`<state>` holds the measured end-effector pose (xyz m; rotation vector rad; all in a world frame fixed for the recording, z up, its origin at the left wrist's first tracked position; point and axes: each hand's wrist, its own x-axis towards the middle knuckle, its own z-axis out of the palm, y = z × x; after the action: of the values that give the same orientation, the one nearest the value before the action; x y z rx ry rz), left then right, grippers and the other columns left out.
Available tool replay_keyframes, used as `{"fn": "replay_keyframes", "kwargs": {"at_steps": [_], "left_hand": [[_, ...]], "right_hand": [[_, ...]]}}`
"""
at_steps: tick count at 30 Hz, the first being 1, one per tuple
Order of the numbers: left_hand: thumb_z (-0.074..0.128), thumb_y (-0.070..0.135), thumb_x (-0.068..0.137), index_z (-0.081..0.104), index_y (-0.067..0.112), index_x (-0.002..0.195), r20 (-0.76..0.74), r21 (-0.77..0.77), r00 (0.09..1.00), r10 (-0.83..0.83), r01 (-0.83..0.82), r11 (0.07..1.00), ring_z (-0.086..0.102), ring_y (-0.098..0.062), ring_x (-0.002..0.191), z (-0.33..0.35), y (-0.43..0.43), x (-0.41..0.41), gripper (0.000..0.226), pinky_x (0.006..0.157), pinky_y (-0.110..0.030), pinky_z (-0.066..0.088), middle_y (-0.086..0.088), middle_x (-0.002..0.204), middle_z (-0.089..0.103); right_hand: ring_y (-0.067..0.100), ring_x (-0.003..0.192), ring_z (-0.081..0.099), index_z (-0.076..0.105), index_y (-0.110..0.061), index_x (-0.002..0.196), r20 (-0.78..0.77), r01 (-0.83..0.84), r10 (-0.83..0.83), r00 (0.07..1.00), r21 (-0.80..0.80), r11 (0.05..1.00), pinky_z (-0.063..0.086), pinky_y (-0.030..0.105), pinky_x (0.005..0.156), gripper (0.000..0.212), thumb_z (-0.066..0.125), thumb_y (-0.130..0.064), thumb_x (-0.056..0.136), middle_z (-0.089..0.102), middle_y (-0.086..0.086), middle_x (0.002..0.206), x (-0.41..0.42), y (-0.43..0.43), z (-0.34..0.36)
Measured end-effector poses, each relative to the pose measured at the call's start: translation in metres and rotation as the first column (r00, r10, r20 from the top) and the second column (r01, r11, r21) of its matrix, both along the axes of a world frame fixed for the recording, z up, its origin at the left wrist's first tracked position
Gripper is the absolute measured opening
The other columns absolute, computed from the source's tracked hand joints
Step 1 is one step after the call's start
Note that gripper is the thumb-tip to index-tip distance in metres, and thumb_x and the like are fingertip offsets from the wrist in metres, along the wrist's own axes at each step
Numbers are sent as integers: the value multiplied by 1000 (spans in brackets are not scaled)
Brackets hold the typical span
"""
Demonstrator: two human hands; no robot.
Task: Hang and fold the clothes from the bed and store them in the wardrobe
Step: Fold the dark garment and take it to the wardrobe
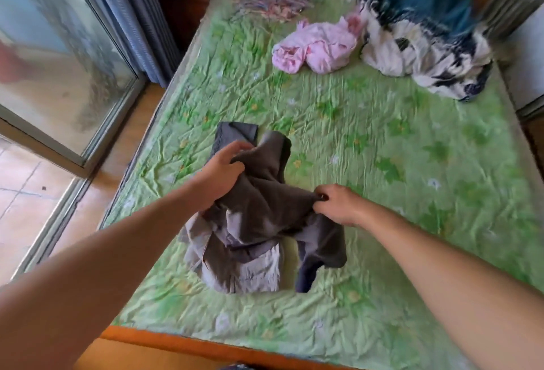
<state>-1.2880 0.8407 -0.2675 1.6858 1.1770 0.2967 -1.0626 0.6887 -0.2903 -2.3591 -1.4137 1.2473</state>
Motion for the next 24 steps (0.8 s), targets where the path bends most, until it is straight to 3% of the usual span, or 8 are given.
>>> {"fn": "replay_keyframes", "kwargs": {"at_steps": [3, 6, 8, 11, 14, 18, 21, 24], "left_hand": [[46, 0, 85, 66, 48, 90, 59, 64, 988, -142, 138, 988, 61, -11, 70, 71, -4, 33, 52, 60, -26, 49, 8, 78, 66], [49, 3, 87, 66, 44, 94, 78, 115, 957, -278, 268, 956, 62, -3, 69, 128, -16, 67, 45, 60, -21, 52, 15, 77, 67], [47, -3, 86, 68, 32, 98, 99, 117, 903, -419, 407, 906, 64, -9, 70, 160, -28, 84, 43, 61, -20, 52, 10, 76, 68], [44, -14, 83, 71, 23, 95, 122, 159, 812, -570, 551, 819, 63, -7, 70, 198, -47, 103, 47, 67, -24, 54, 5, 77, 68], [47, -12, 83, 67, 22, 104, -2, 248, 783, -623, 604, 758, 58, -10, 78, 222, -61, 119, 45, 71, -25, 49, 2, 88, 64], [71, 18, 84, 56, 23, 116, -334, 269, 641, -691, 768, 582, 58, -16, 85, 233, -71, 126, 35, 72, -29, 50, 3, 96, 62], [80, 31, 83, 55, 25, 129, -238, 313, 648, -724, 757, 574, 57, -9, 93, 240, -92, 140, 53, 83, -34, 50, 0, 105, 63], [70, 18, 91, 60, 23, 85, -183, 570, 722, -667, 630, 527, 52, -8, 72, 243, -117, 167, 12, 70, -37, 40, -3, 78, 57]], "right_hand": [[20, 81, 66, 64, -27, 86, -108, 104, -104, 989, -6, 995, 43, 22, 54, 6, 64, -27, 79, 68, -1, 86, 9, -16, 50], [16, 88, 67, 41, -32, 141, -229, 308, -284, 931, 75, 948, 47, 23, 62, 61, 65, -29, 85, 68, -3, 106, 19, -29, 92], [13, 100, 56, 22, -32, 155, -217, 402, -353, 910, 260, 878, 44, 19, 72, 85, 72, -26, 86, 54, -7, 116, 24, -35, 116], [-5, 88, 59, 48, -25, 139, -368, 537, -400, 839, 445, 717, 40, 0, 58, 63, 76, -15, 83, 60, -15, 106, 28, -42, 148], [10, 95, 67, 64, -22, 108, -473, 636, -427, 771, 530, 561, 49, 19, 73, 24, 67, -9, 88, 70, -5, 98, 36, -53, 173], [8, 89, 59, 59, -31, 97, -255, 460, -440, 861, 758, 463, 41, 18, 73, 20, 64, -12, 92, 65, -12, 90, 50, -72, 203], [4, 79, 53, 54, -32, 94, -13, 198, -343, 939, 837, 511, 36, 23, 67, 14, 63, -21, 90, 58, -18, 81, 56, -87, 219], [15, 76, 53, 51, -26, 95, 104, 102, -340, 935, 837, 537, 32, 32, 64, 16, 64, -34, 92, 57, -12, 80, 68, -114, 223]]}}
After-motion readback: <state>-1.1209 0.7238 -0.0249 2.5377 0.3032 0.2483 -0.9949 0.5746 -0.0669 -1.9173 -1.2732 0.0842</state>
